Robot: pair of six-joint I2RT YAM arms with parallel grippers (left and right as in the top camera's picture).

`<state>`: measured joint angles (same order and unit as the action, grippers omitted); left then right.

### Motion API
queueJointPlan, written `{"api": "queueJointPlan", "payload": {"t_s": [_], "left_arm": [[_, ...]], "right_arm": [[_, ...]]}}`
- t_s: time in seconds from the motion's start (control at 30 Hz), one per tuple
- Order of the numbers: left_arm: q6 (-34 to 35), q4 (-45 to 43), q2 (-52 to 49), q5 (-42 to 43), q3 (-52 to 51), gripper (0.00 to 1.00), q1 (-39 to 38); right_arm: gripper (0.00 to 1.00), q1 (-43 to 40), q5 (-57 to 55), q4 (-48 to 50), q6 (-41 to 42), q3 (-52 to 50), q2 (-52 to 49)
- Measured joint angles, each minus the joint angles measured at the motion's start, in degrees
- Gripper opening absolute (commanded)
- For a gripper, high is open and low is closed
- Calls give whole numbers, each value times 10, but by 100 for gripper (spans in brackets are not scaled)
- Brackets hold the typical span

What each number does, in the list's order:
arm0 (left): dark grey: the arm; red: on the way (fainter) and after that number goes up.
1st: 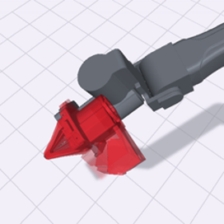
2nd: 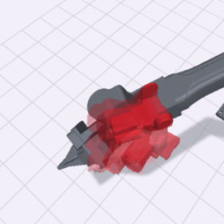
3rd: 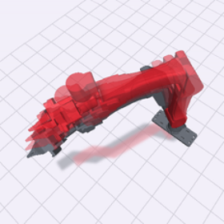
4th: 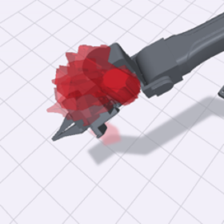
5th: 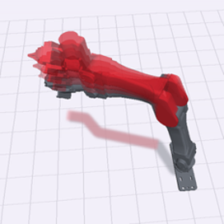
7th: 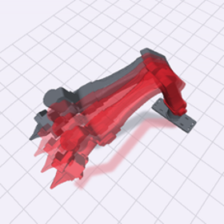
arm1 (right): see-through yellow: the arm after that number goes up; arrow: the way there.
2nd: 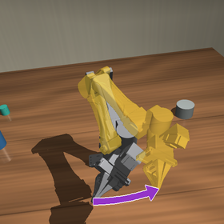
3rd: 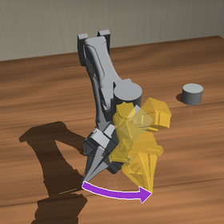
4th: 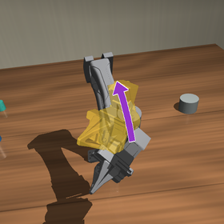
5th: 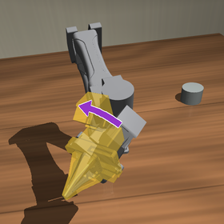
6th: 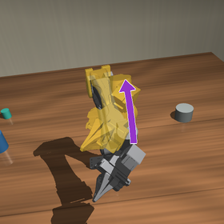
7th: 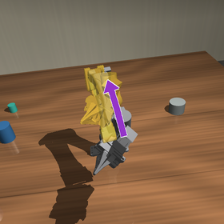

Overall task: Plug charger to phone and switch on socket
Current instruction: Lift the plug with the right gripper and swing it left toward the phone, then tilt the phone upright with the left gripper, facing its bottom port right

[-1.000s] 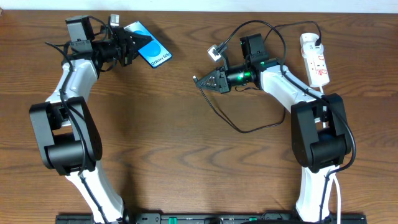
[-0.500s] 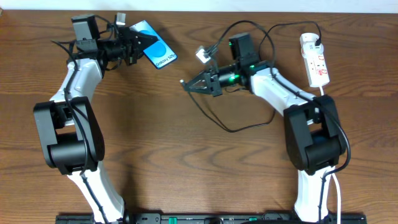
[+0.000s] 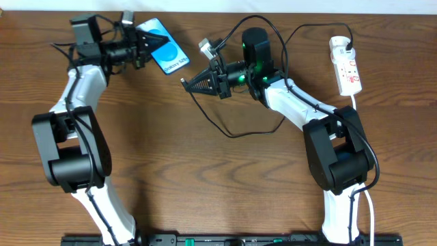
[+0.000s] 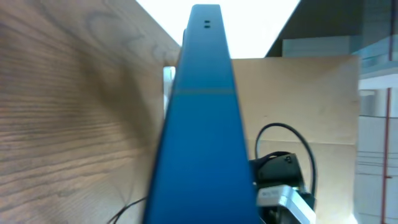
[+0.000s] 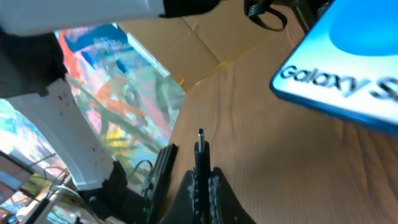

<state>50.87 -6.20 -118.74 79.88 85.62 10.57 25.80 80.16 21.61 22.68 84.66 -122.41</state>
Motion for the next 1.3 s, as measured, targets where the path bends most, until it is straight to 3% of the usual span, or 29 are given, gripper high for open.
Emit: {"api": "queueJointPlan", "payload": {"t_s": [0.6,0.93,1.3], "left_arm": [[51,-43,0,56,0,7,23],[61,-150,0,49,0,7,23],[102,-152,0,38,0,7,23]], "right_arm": [[1,39,-22,161,206,0,0],[1,37,-54,160,275,0,0],[1,25,-78,160,374,0,0]]}}
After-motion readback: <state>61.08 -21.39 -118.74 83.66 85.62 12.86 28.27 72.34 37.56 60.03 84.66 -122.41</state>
